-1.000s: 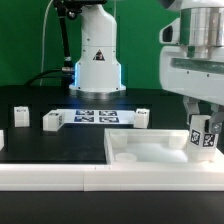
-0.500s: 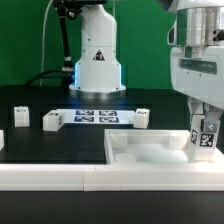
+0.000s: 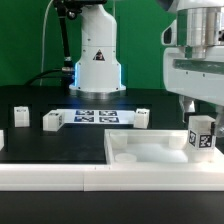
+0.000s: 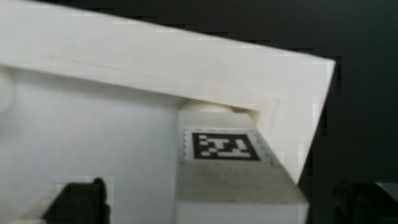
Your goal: Assemble one leg
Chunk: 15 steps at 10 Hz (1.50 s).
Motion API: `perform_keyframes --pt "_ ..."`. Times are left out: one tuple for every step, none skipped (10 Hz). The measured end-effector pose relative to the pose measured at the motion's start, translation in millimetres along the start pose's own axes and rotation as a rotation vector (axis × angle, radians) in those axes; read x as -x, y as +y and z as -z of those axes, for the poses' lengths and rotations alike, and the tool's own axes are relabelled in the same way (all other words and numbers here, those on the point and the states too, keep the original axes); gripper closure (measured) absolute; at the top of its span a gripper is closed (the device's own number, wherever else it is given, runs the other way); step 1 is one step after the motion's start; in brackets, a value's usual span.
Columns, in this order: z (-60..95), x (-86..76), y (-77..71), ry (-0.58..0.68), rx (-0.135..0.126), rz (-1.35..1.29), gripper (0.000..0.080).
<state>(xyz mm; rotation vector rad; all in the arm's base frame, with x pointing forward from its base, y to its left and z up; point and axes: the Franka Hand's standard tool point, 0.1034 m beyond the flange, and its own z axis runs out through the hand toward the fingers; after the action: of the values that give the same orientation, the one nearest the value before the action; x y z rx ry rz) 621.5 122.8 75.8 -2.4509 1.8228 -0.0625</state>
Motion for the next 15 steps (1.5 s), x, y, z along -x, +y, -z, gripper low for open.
perform_keyframes --pt "-0.1 1.4 0.1 -0.001 0.002 0.106 0.0157" --pt "0.0 4.1 -0.1 -0.003 0.005 0.181 0.0151" --pt "0.9 6.8 -1.3 0.0 0.008 0.317 0.0151" --pt "1.2 7.3 -1.9 -0.001 0.007 0.422 0.0151" --pt "1.1 7.0 -1.9 0.0 0.008 0.535 0.0151" --pt "1.4 6.1 -2.2 0.002 0.013 0.659 0.0151" --pt "2.4 3.7 -3.3 0.003 0.019 0.778 0.0151" --pt "2.5 1.5 -3.2 0.005 0.02 0.858 0.0151" --pt "2.7 -0.2 -3.1 0.006 0.022 0.943 0.0151" --pt "2.6 -1.4 -2.9 0.005 0.024 1.009 0.0151" --pt "2.5 -4.0 -2.1 0.002 0.043 1.147 0.0151" --pt "2.6 -5.8 -2.4 0.007 0.051 1.231 0.0151" --pt "2.2 -6.4 -1.9 0.011 0.059 1.31 0.0151" --pt "1.9 -6.4 -1.8 0.018 0.066 1.359 0.0151" --pt "1.3 -7.9 -1.0 0.025 0.074 1.416 0.0151"
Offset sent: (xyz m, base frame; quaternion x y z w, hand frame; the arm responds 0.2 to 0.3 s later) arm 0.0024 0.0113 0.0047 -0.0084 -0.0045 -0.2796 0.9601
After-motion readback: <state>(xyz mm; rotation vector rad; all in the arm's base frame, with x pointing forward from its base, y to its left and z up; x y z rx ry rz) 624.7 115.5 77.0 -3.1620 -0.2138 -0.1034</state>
